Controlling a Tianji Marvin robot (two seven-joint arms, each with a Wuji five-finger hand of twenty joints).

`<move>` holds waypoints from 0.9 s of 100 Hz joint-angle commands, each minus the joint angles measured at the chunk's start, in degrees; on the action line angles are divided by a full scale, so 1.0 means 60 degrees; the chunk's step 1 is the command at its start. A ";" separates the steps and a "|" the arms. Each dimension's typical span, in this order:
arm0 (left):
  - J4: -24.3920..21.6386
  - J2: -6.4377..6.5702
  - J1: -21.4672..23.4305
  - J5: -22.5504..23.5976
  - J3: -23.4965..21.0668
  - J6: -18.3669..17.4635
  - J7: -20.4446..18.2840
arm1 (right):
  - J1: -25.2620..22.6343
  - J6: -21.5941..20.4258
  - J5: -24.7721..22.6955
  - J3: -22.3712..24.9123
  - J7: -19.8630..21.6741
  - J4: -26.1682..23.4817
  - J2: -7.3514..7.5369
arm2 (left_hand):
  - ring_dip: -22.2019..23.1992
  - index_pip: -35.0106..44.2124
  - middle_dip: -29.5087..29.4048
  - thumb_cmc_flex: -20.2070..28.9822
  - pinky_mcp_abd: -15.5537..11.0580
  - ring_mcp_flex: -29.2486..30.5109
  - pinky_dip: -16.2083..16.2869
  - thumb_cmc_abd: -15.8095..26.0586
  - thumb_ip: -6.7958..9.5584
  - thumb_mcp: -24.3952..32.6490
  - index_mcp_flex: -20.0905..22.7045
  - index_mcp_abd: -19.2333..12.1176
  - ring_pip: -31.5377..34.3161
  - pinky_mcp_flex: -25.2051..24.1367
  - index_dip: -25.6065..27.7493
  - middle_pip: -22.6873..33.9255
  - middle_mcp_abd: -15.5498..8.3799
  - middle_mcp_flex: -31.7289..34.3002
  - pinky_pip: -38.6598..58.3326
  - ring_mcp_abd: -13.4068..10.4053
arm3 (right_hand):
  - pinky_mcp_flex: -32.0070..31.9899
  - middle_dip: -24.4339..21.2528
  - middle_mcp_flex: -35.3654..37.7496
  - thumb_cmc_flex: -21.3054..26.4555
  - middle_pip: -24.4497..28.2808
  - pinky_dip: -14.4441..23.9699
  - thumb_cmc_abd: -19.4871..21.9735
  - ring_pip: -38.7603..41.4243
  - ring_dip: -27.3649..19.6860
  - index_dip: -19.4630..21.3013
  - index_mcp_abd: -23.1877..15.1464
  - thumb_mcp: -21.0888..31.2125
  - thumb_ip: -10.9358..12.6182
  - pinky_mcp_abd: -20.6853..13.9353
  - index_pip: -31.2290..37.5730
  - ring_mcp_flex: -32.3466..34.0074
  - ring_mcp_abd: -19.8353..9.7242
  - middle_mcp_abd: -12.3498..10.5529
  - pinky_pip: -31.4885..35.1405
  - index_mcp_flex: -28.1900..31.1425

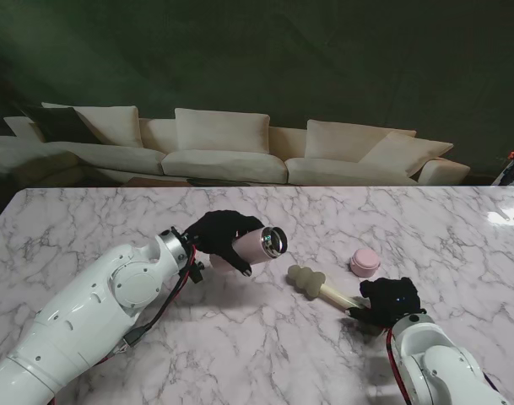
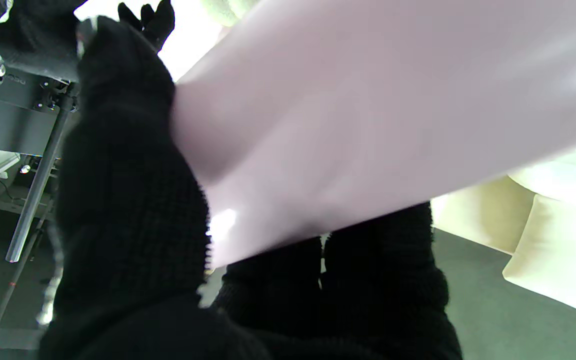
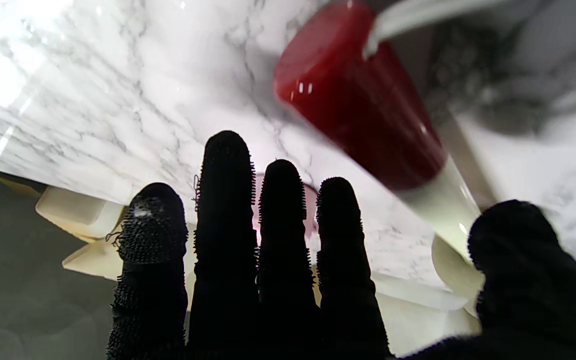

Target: Clean the thermos with cup brush

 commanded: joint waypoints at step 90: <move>0.0135 -0.0069 -0.0090 -0.0074 0.0113 0.0094 -0.0001 | 0.2994 -0.2553 -0.0468 0.0242 0.1992 0.0556 0.0334 | 0.0576 0.1673 0.0232 0.2056 -0.0894 0.0777 0.0251 0.4593 0.0656 0.5011 0.0995 -0.1694 0.2103 0.0012 0.0553 0.0669 -0.0834 0.0236 0.0580 -0.0445 | -0.3357 -0.1978 -0.5584 -0.0887 -0.2201 -0.1079 -0.1899 -0.5367 -0.3037 -0.0488 -0.0546 0.0909 0.0225 0.0494 -0.1829 -0.4441 0.0330 0.0213 -0.3940 -0.3126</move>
